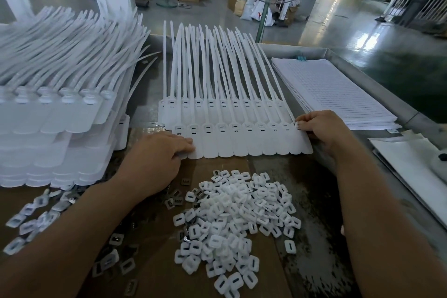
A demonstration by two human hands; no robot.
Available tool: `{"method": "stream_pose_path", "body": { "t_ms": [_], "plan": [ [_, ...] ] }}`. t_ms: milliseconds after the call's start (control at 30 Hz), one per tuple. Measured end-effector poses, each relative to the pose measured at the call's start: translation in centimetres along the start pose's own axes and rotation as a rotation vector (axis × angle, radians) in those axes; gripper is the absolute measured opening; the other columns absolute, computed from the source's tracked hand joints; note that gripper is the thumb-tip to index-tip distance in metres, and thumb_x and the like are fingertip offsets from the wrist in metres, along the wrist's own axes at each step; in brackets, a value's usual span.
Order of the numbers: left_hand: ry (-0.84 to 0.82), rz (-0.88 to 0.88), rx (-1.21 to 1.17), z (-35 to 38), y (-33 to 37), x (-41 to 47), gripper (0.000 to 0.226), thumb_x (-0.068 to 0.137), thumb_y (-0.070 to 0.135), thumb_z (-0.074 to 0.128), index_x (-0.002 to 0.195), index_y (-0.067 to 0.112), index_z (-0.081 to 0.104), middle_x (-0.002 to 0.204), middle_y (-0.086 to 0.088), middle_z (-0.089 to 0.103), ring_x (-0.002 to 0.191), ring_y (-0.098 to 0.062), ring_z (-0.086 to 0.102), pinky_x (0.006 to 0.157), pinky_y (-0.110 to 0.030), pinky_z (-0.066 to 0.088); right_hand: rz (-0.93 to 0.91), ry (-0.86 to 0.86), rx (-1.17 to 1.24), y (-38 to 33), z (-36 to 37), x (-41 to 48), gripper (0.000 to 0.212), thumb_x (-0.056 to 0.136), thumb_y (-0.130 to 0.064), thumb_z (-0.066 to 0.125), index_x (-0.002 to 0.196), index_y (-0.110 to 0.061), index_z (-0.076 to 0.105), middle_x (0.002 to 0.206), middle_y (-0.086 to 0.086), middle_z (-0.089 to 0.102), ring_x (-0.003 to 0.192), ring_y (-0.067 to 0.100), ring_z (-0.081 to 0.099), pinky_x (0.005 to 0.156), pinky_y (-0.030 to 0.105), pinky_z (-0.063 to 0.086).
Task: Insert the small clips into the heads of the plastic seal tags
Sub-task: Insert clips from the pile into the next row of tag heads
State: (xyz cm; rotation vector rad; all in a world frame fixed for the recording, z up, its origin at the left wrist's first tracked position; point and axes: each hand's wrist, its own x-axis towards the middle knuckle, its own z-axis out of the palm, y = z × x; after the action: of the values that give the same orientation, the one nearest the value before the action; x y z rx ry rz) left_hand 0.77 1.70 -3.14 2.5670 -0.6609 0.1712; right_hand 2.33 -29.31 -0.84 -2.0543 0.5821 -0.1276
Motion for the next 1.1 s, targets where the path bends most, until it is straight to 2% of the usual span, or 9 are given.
{"method": "stream_pose_path", "body": {
  "t_ms": [67,167,367,533,700,900,1033,1100],
  "plan": [
    [0.006,0.001,0.004,0.0,0.0,0.0,0.035,0.089,0.005,0.047,0.119,0.019,0.060,0.126,0.010,0.056,0.120,-0.007,0.045,0.094,-0.013,0.021,-0.008,0.010,-0.035,-0.1,0.0,0.0,0.018,0.085,-0.002,0.058,0.073,-0.014,0.064,0.095,0.007,0.063,0.094,0.024,0.056,0.086,0.041,0.049],
    [0.006,-0.002,-0.006,0.1,-0.1,0.0,0.036,0.089,0.005,0.047,0.119,0.019,0.060,0.126,0.008,0.057,0.119,-0.008,0.045,0.095,-0.015,0.023,-0.035,0.028,-0.035,0.0,0.0,0.0,0.020,0.082,0.001,0.058,0.070,-0.015,0.064,0.084,0.002,0.062,0.083,0.017,0.055,0.070,0.029,0.045],
    [0.011,-0.004,-0.015,0.0,-0.1,0.1,0.036,0.088,0.003,0.047,0.118,0.018,0.061,0.125,0.006,0.058,0.118,-0.010,0.047,0.096,-0.017,0.026,-0.065,0.089,0.033,0.2,0.2,0.0,0.023,0.077,0.003,0.064,0.068,-0.019,0.065,0.082,-0.003,0.063,0.082,0.015,0.056,0.069,0.027,0.044],
    [0.007,-0.002,-0.007,0.0,-0.1,0.0,0.038,0.088,0.002,0.047,0.118,0.018,0.061,0.125,0.006,0.058,0.119,-0.010,0.045,0.095,-0.016,0.025,-0.076,0.131,0.031,0.2,0.5,0.1,0.025,0.075,0.002,0.067,0.072,-0.022,0.061,0.087,0.002,0.062,0.078,0.014,0.055,0.057,0.023,0.040],
    [0.006,-0.007,-0.008,0.0,-0.2,-0.1,0.039,0.087,0.002,0.047,0.119,0.020,0.060,0.127,0.008,0.056,0.121,-0.009,0.044,0.096,-0.015,0.021,-0.054,0.162,0.078,0.3,0.9,0.3,0.027,0.072,0.006,0.067,0.070,-0.020,0.060,0.085,0.003,0.063,0.084,0.019,0.058,0.068,0.029,0.045],
    [0.018,0.001,-0.014,0.0,-0.2,-0.2,0.038,0.086,0.001,0.048,0.117,0.019,0.061,0.126,0.008,0.057,0.119,-0.008,0.045,0.096,-0.014,0.021,-0.053,0.142,0.068,0.5,0.7,0.4,0.025,0.075,0.004,0.067,0.073,-0.020,0.058,0.083,0.000,0.062,0.087,0.019,0.057,0.060,0.024,0.041],
    [0.033,0.004,-0.023,-0.1,-0.1,-0.3,0.037,0.086,0.001,0.049,0.117,0.018,0.062,0.125,0.008,0.057,0.118,-0.008,0.046,0.096,-0.014,0.022,-0.048,0.091,0.047,0.5,0.1,0.1,0.016,0.078,-0.005,0.070,0.086,-0.015,0.060,0.092,0.003,0.062,0.088,0.020,0.057,0.068,0.028,0.045],
    [0.050,-0.017,-0.030,-0.1,0.0,-0.3,0.036,0.087,0.001,0.049,0.117,0.017,0.062,0.125,0.006,0.057,0.118,-0.009,0.047,0.095,-0.014,0.021,-0.030,0.052,0.017,0.6,-0.7,-0.2,0.018,0.078,-0.011,0.071,0.092,-0.013,0.060,0.091,0.004,0.062,0.081,0.017,0.059,0.061,0.025,0.046]
  ]
}}
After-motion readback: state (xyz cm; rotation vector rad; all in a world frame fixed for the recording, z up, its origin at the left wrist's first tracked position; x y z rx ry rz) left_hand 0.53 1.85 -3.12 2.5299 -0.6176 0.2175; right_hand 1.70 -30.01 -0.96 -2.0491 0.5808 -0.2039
